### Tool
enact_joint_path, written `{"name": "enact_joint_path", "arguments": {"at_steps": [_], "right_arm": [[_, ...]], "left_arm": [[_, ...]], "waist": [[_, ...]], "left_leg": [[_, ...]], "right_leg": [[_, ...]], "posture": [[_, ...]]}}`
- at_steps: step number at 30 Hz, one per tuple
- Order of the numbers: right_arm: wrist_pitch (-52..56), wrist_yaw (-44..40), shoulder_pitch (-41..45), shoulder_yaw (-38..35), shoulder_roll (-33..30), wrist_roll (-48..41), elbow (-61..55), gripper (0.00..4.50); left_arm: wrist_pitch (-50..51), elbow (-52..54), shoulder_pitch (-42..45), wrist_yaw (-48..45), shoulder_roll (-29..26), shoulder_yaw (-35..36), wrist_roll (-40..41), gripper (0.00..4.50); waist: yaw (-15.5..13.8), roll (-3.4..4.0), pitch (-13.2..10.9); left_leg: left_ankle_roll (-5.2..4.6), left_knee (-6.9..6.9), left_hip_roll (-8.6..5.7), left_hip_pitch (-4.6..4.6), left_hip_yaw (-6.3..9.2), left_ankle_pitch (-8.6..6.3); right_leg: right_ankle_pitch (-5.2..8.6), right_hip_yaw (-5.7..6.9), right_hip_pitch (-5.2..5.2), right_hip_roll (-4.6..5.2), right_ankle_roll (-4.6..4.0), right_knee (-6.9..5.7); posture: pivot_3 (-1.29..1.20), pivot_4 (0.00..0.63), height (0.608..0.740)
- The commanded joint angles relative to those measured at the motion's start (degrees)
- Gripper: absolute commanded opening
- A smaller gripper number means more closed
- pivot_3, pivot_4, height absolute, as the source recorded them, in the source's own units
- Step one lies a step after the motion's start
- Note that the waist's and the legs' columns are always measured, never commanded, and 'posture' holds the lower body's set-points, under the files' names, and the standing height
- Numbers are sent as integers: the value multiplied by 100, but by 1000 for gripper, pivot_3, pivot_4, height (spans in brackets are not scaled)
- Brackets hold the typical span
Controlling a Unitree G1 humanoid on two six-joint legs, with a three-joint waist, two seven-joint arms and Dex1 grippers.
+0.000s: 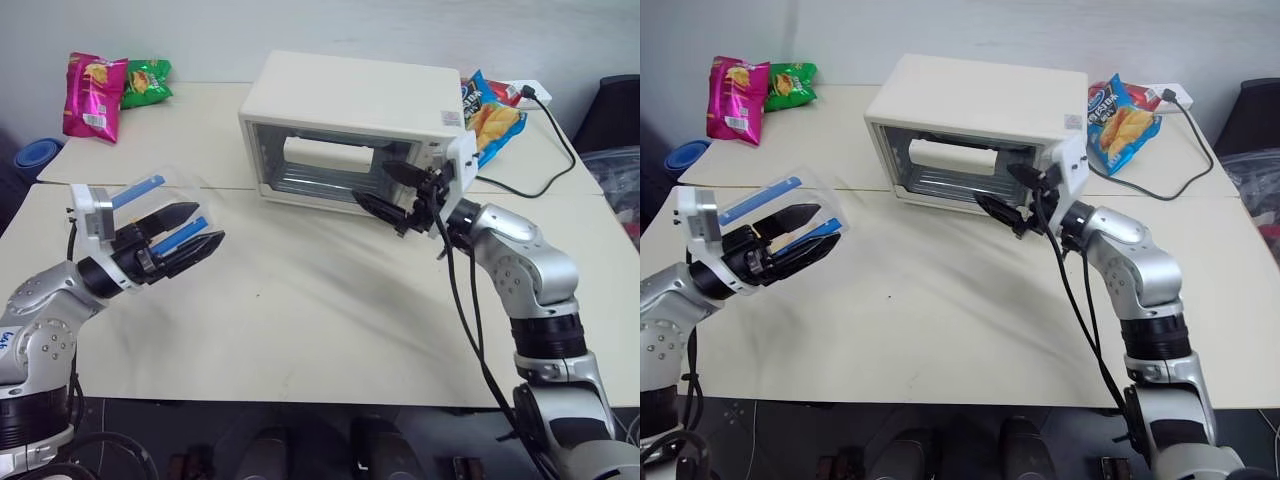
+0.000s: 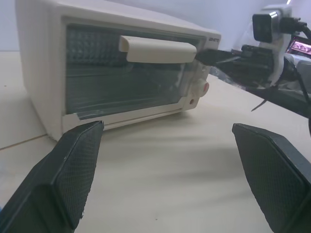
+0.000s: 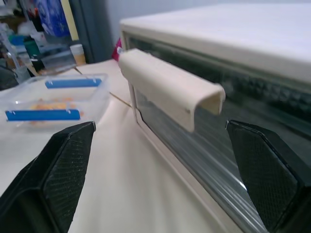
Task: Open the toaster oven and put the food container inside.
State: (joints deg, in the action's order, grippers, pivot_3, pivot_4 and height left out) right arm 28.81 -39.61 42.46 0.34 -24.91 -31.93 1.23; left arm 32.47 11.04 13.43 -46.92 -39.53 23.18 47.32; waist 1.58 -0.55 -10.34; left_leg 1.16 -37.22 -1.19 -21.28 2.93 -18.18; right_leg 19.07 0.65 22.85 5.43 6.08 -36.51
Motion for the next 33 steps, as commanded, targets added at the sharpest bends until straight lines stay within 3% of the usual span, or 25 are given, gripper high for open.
{"name": "enact_joint_path", "arguments": {"at_steps": [1, 10, 14, 16, 21, 26, 31, 33], "right_arm": [[-101, -253, 184, 35, 161, -16, -48, 4479], [241, -1281, -330, 298, -229, -210, -1046, 4479], [-295, -1766, -1082, 675, -675, 339, -1383, 4500], [-697, -1985, -1295, 839, -799, 609, -1409, 4500], [-1022, -1983, -1436, 916, -610, 818, -1257, 4500], [-1257, -1963, -1540, 887, -586, 987, -1114, 4500], [-1386, -1837, -1990, 630, -693, 1009, -1208, 4500], [-1615, -1778, -2532, 389, -808, 1041, -1378, 4500]], "left_arm": [[-70, 275, -76, 110, 42, 77, 7, 4500], [-53, 115, 51, 381, 127, 283, 138, 4500], [-105, -425, 643, 356, 25, 437, 239, 3773], [-68, -748, 972, 330, -47, 329, 140, 3188], [-807, -2545, 2709, 138, 105, -775, -1138, 1691], [-1594, -3845, 3603, -569, 396, -1619, -2027, 204], [-1901, -4347, 3817, -1010, 520, -2019, -2531, 92], [-2096, -4381, 3717, -1086, 521, -2180, -2772, 92]], "waist": [[18, 0, 0], [2, 0, 0], [-13, -1, 0], [3, -1, 0], [-21, -6, -1], [-33, -7, -1], [5, -7, -1], [-8, -7, -1]], "left_leg": [[0, -2, 0, 1, -3, 0], [0, 4, 1, -3, -2, 0], [0, 4, 0, -19, -6, 0], [0, -1, -3, -20, -14, 0], [1, -27, -10, -16, -38, 6], [-1, -31, -20, -19, -39, 6], [-2, -25, -20, -37, -45, 5], [-2, -25, -17, -37, -44, 5]], "right_leg": [[0, -3, 0, 0, 0, 0], [0, -4, 9, 0, 0, -1], [0, -6, 27, 0, 0, -3], [0, -2, 31, -2, 1, -4], [-2, 18, 48, -10, 5, -38], [-3, 22, 48, -16, 6, -46], [-5, 45, 63, -10, 10, -48], [-5, 46, 64, -9, 10, -48]], "posture": [[0, 150, 740], [0, 150, 740], [0, 150, 740], [0, 150, 740], [0, 150, 740], [0, 150, 740], [0, 150, 740], [0, 150, 740]]}}
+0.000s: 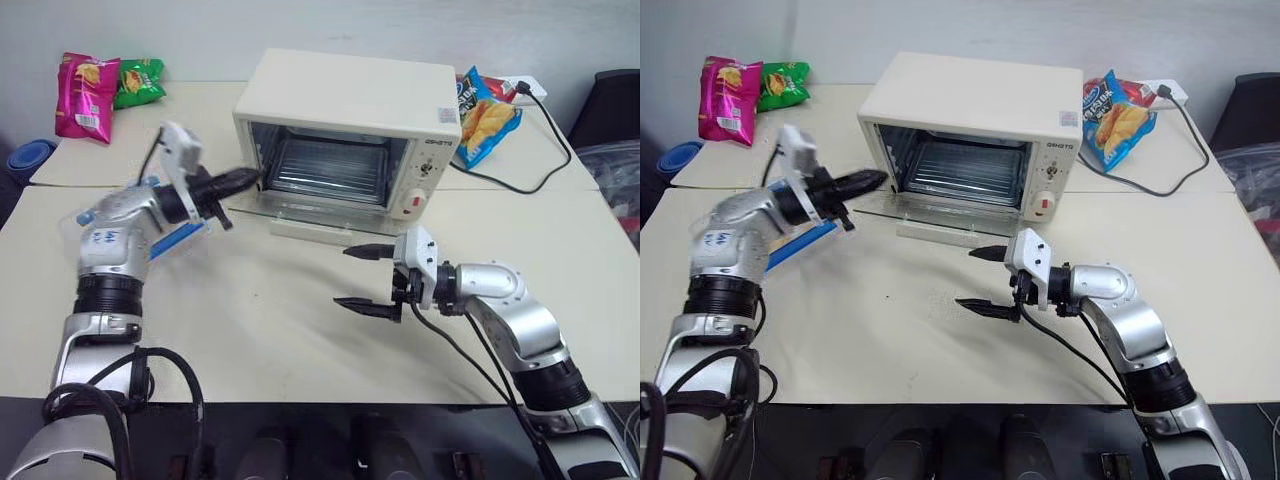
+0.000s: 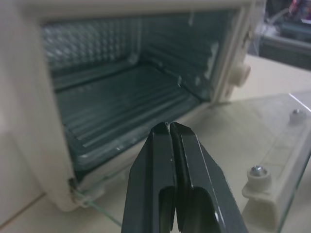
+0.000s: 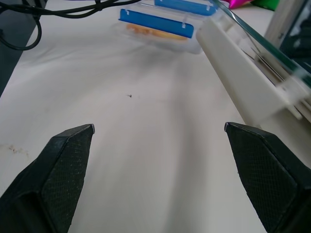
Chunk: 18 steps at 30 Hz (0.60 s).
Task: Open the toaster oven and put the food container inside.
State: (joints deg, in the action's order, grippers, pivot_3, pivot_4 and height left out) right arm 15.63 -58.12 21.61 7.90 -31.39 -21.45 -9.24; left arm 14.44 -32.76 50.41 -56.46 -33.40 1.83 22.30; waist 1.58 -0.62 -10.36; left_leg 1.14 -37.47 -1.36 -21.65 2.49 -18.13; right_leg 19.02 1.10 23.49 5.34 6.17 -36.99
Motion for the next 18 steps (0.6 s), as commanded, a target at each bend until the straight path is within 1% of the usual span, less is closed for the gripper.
{"name": "enact_joint_path", "arguments": {"at_steps": [1, 5, 9, 12, 15, 17, 18], "right_arm": [[-350, 100, -740, -506, -209, -51, -443, 4500], [-490, 258, -1665, -1020, -283, -206, -788, 4500], [-816, 339, -2275, -1640, -272, -331, -855, 4500], [-1062, 366, -2289, -1953, -144, -558, -872, 4500], [-1127, 389, -2151, -1991, -131, -619, -853, 4500], [-1318, 426, -1907, -1985, 32, -740, -758, 4500], [-1311, 435, -1805, -1960, 84, -815, -733, 4500]], "left_arm": [[-352, 58, -76, -189, -89, -116, -354, 92], [-399, 353, -416, -88, 60, -191, -537, 92], [-306, 728, -884, 439, 265, -209, -761, 92], [-213, 1077, -1282, 748, 387, -128, -778, 92], [-152, 1535, -1775, 1023, 455, 41, -681, 92], [-81, 1882, -2101, 1244, 445, 188, -661, 92], [-67, 2091, -2289, 1349, 425, 270, -661, 253]], "waist": [[-18, 0, 0], [-35, 0, 0], [-99, -1, 0], [-135, 0, 0], [-148, 0, 0], [-144, 0, 0], [-134, 0, 0]], "left_leg": [[0, -3, 1, 0, 2, 0], [-1, -22, -1, 2, 0, -1], [-6, -37, -1, 10, -1, -3], [-10, -40, -1, 11, -8, -5], [-10, -41, 2, 12, -7, -6], [-10, -40, 3, 14, -7, -6], [-9, -40, 6, 14, -7, -6]], "right_leg": [[0, 2, 0, 2, 0, -2], [0, -1, -5, 3, 0, 0], [-2, -9, -15, 2, 4, -8], [-4, -19, -14, 6, 7, -9], [-4, -19, -14, 9, 8, -7], [-4, -21, -16, 14, 8, -7], [-4, -20, -16, 13, 8, -5]], "posture": [[0, 150, 740], [0, 150, 740], [0, 150, 740], [0, 150, 740], [0, 150, 740], [0, 150, 740], [0, 150, 740]]}}
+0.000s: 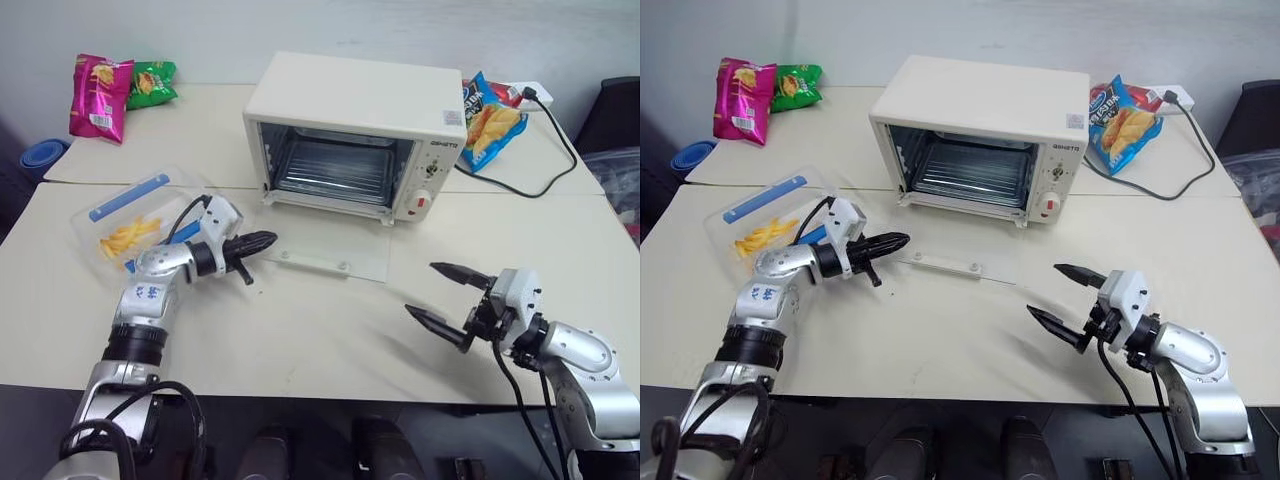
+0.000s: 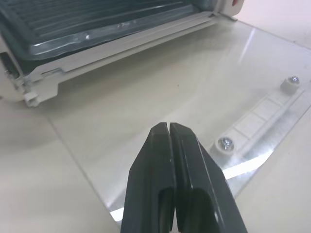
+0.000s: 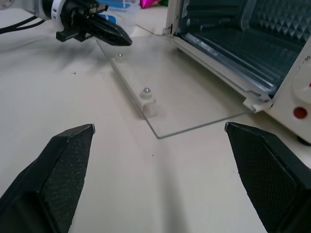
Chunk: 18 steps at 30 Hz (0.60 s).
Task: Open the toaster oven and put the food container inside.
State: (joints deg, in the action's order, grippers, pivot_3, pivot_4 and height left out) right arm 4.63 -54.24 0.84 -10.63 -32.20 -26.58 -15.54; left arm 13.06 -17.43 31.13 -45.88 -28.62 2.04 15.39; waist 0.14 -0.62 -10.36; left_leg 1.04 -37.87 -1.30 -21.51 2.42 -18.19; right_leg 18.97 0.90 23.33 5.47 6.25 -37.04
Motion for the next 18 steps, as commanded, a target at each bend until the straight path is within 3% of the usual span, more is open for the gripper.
{"name": "enact_joint_path", "arguments": {"at_steps": [1, 4, 7, 9, 13, 16, 18], "right_arm": [[-322, 38, 413, -65, 256, -311, -47, 4500], [-402, 28, 731, 201, 516, -303, 82, 4500], [-521, 7, 832, 383, 689, -251, 133, 4500], [-654, 112, 982, 560, 914, -181, 124, 4500], [-855, 123, 1162, 753, 1147, -113, 146, 4500], [-1019, -21, 1262, 942, 1178, -43, 191, 4500], [-1084, -118, 1303, 1014, 1153, -27, 225, 4500]], "left_arm": [[170, 861, -572, 487, 34, 509, 236, 461], [385, 2421, -1788, 638, 328, 1789, 1633, 1186], [679, 2971, -2897, 874, 189, 2620, 1889, 2040], [639, 2950, -3587, 1211, 199, 3568, 2065, 2521], [848, 2910, -3963, 2183, 343, 4944, 2844, 3582], [1282, 2709, -4087, 2857, 288, 5388, 3054, 4483], [1782, 2640, -4048, 3195, 125, 5433, 3252, 4483]], "waist": [[12, 1, 0], [47, 1, 1], [36, 0, 1], [49, 5, 2], [-24, 1, 2], [-92, 1, 3], [-115, 1, 3]], "left_leg": [[0, 0, 0, 2, 0, 0], [5, 3, 4, 5, 4, -3], [13, 8, 12, 4, 22, -10], [13, 11, 14, 8, 21, -10], [8, 12, 10, 23, 21, -12], [-6, 5, 3, 45, 45, -21], [-19, 5, 0, 48, 47, -31]], "right_leg": [[0, -2, 0, 0, 0, -1], [0, -16, 1, 1, 0, -1], [2, -42, 1, -1, -4, 9], [4, -44, 1, -3, -7, 10], [4, -51, -15, -3, -8, 8], [4, -31, -64, 6, -8, 31], [4, -30, -72, 8, -7, 42]], "posture": [[0, 150, 740], [0, 150, 740], [0, 150, 740], [0, 150, 740], [0, 150, 740], [0, 150, 740], [0, 150, 740]]}}
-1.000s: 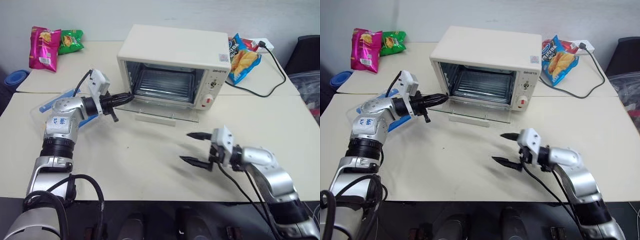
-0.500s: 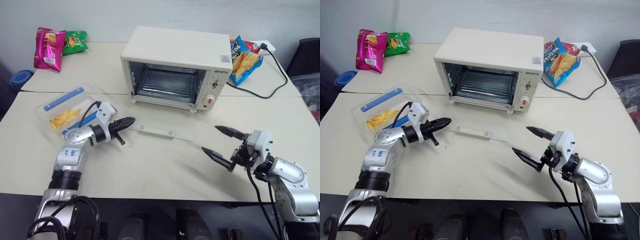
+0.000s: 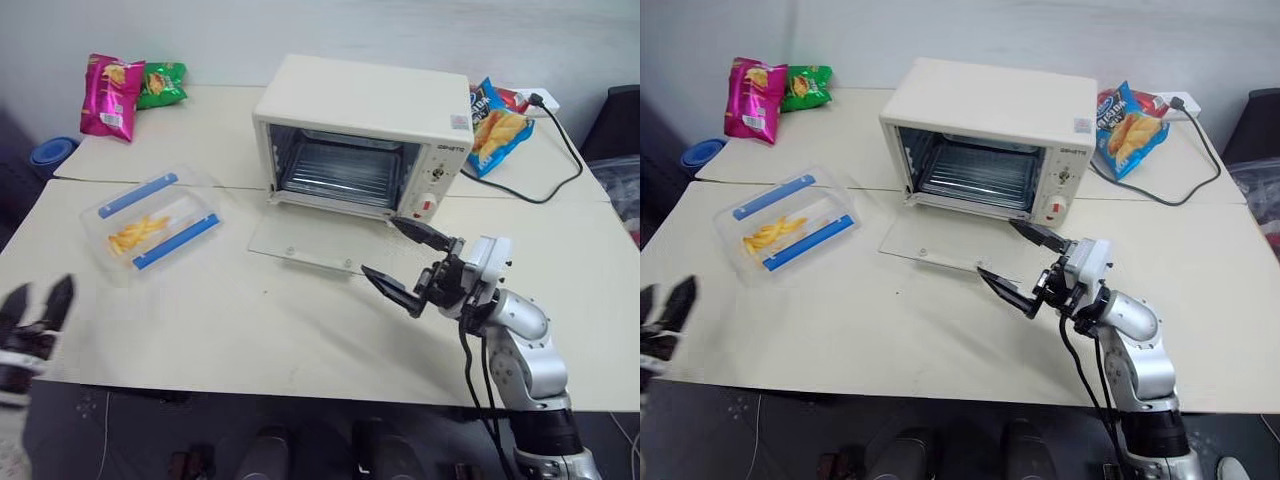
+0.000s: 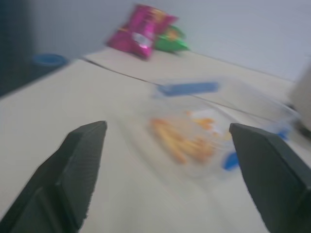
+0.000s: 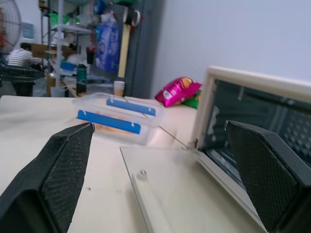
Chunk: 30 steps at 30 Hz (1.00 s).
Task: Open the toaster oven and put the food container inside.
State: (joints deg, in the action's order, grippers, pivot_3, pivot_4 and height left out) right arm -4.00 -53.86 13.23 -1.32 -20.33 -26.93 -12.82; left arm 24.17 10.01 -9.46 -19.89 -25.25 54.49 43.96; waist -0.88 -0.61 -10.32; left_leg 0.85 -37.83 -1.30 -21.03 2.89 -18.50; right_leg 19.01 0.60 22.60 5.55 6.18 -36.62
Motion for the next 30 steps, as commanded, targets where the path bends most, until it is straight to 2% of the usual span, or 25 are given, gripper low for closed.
{"name": "enact_joint_path", "arguments": {"at_steps": [1, 4, 8, 11, 13, 19, 22, 30], "right_arm": [[-255, -184, 81, 93, -52, 20, -28, 4500], [-264, -203, 113, 87, -98, 35, 22, 4500], [-242, -296, 196, 60, -259, 52, 63, 4500], [-153, -269, 197, 41, -324, 28, 63, 4500], [-87, -241, 208, 77, -335, 28, 32, 4500], [47, -75, 167, 202, -275, 63, -181, 4500], [51, 25, 175, 205, -280, 106, -181, 4500], [40, 134, 185, 225, -337, 177, -74, 4500]], "left_arm": [[834, -126, 104, 701, -336, 140, 425, 4483], [1301, -307, 564, 1208, -683, 19, 492, 4483], [2654, -1088, 1776, 1805, -1692, -410, 608, 4483], [3477, -1538, 2629, 2102, -2011, -536, 884, 4483], [3894, -1926, 2991, 2030, -2278, -1020, 620, 4483], [4144, -3040, 3860, 1898, -2620, -2039, -221, 4483], [3962, -3321, 4101, 1747, -2747, -2222, -538, 3869], [3708, -3929, 4641, 1320, -2894, -2142, -902, 1474]], "waist": [[-23, 0, 0], [-46, -10, 5], [-31, -15, 9], [41, -15, 9], [114, -14, 9], [257, -16, 9], [267, -18, 10], [231, -20, 11]], "left_leg": [[-8, 0, 0, -1, 2, -6], [4, 0, 0, -4, 9, -2], [13, -1, -1, -5, 23, 2], [18, 2, -2, -5, 22, 1], [19, 10, -2, -6, 18, 0], [30, 28, -2, -10, 1, 6], [34, 29, 1, -20, -21, 9], [35, 25, -1, -25, -31, 10]], "right_leg": [[0, 1, -1, 0, 0, 3], [0, 9, -1, -1, 0, 7], [-1, 20, -1, -4, -1, 0], [-1, 17, 3, -7, -1, -2], [-1, 14, 5, -7, -1, -10], [0, 24, 37, -17, -1, -30], [0, 19, 67, -19, -1, -44], [0, 14, 80, -13, -1, -38]], "posture": [[0, 150, 740], [0, 150, 740], [0, 150, 740], [0, 150, 740], [0, 150, 740], [0, 150, 740], [0, 150, 740], [0, 150, 740]]}}
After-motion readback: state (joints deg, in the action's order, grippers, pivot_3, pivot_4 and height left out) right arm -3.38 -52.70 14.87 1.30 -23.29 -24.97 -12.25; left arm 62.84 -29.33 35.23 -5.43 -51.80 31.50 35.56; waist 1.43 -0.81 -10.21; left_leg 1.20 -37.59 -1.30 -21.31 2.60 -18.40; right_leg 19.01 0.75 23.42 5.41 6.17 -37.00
